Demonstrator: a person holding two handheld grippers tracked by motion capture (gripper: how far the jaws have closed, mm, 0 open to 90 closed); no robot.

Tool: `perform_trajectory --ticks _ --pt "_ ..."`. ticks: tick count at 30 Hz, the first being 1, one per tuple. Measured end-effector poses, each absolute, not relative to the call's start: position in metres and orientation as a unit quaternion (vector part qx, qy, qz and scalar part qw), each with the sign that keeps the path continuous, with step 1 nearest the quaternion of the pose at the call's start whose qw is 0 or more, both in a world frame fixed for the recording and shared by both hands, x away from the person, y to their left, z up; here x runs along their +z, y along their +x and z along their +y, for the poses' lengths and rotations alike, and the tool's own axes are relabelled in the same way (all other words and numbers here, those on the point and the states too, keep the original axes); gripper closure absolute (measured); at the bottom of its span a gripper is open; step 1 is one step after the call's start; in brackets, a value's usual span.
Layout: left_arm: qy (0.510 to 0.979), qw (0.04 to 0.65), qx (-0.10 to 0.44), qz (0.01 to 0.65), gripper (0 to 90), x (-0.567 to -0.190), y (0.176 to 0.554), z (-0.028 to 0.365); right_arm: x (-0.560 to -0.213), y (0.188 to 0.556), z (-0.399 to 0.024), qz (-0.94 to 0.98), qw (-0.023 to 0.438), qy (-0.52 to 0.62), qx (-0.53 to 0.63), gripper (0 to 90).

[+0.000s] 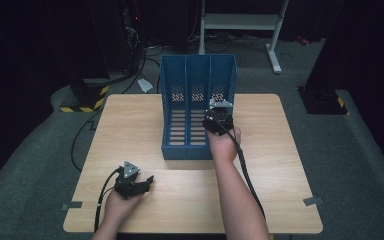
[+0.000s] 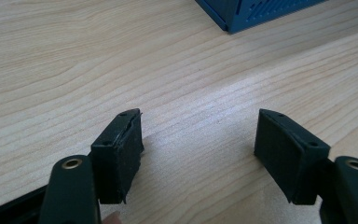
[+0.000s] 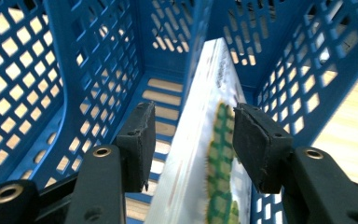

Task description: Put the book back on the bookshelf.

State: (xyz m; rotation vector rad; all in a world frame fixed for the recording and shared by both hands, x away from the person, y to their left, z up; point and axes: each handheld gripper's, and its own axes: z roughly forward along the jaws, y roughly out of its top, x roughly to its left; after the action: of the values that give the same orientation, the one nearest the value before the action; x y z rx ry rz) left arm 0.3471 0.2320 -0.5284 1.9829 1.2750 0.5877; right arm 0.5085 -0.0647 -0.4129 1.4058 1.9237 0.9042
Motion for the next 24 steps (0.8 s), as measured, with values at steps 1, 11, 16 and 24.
perform_trajectory --ticks 1,11,16,24 --pt "0.765 0.349 0.227 0.492 32.1 -0.528 0.347 0.232 -0.414 0.509 -0.063 0.724 0.293 0.527 0.335 49.6" --pt "0.765 0.348 0.227 0.492 32.1 -0.528 0.347 0.232 -0.421 0.512 -0.061 0.724 0.276 0.547 0.316 66.0" --pt "0.765 0.349 0.227 0.492 32.1 -0.528 0.347 0.232 -0.417 0.510 -0.061 0.718 0.281 0.548 0.323 72.4" --pt "0.765 0.349 0.227 0.492 32.1 -0.528 0.347 0.232 -0.409 0.511 -0.074 0.709 0.284 0.555 0.329 73.5"
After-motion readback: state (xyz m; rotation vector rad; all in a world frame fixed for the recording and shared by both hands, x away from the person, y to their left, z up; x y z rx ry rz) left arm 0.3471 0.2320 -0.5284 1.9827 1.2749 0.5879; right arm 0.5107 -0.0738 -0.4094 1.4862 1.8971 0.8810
